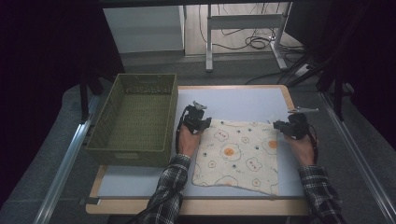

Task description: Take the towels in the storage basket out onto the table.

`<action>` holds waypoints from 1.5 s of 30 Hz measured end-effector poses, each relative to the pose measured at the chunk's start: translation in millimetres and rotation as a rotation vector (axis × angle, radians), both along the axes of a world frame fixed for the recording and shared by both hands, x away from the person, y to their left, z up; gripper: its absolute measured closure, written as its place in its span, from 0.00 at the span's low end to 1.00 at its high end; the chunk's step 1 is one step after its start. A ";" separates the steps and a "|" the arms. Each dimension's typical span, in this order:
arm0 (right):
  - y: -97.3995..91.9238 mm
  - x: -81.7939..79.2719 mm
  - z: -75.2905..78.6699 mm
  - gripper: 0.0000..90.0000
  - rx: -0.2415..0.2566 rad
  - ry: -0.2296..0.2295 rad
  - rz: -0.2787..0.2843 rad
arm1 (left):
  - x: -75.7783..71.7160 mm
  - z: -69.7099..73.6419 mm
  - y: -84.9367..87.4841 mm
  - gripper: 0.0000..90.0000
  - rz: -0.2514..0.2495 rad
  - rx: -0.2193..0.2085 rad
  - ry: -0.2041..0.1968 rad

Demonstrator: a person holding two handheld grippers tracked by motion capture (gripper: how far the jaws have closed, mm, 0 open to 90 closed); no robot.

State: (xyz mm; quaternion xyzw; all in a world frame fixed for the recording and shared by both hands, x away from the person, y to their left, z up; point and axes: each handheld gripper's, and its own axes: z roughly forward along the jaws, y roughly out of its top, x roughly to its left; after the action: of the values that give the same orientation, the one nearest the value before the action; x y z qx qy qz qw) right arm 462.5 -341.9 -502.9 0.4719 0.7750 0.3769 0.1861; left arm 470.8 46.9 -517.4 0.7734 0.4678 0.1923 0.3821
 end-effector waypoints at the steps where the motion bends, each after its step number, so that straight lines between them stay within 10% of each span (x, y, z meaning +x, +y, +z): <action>1: 1.1 2.5 -1.6 0.86 -0.005 0.004 -0.005 | 3.3 -1.2 1.2 0.67 0.008 -0.008 0.005; 18: 3.2 11.0 -13.4 0.79 -0.055 0.019 -0.004 | 23.4 -18.9 -9.4 0.59 -0.013 0.053 0.046; 23: 8.3 6.6 -15.2 1.00 -0.056 0.033 -0.009 | 18.7 -20.6 -11.0 0.80 -0.045 0.016 0.048; 29: 11.3 3.6 -12.0 1.00 -0.067 0.057 -0.024 | 17.6 -17.9 -10.8 0.97 -0.056 -0.007 0.074; 45: 1.5 -19.1 22.2 1.00 -0.011 -0.014 0.011 | -12.3 14.8 -3.2 0.96 -0.080 0.039 -0.046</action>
State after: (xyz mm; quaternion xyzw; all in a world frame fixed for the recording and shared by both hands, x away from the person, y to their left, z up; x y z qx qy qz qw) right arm 443.5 -340.4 -480.6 0.4639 0.7784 0.3769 0.1920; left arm 458.5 43.7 -502.6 0.7942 0.4237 0.2038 0.3849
